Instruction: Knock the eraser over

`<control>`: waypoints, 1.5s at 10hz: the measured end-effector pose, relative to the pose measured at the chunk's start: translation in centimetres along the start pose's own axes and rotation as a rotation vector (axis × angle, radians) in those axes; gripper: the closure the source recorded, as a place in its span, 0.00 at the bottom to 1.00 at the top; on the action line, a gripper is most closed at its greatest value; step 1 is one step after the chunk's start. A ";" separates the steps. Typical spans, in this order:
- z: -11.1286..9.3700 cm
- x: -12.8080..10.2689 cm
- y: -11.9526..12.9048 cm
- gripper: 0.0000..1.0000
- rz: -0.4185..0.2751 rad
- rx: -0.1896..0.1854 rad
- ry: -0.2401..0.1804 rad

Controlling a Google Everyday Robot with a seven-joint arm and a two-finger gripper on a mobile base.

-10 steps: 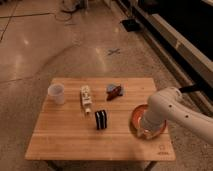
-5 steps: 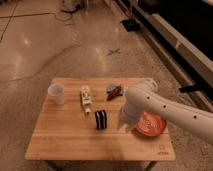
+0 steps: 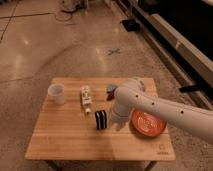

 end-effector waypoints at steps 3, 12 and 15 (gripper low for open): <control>0.6 0.6 -2.8 0.58 -0.042 0.001 0.000; -0.7 8.3 -5.7 0.58 -0.164 -0.021 0.129; -1.3 10.6 -6.6 0.58 -0.177 0.007 0.158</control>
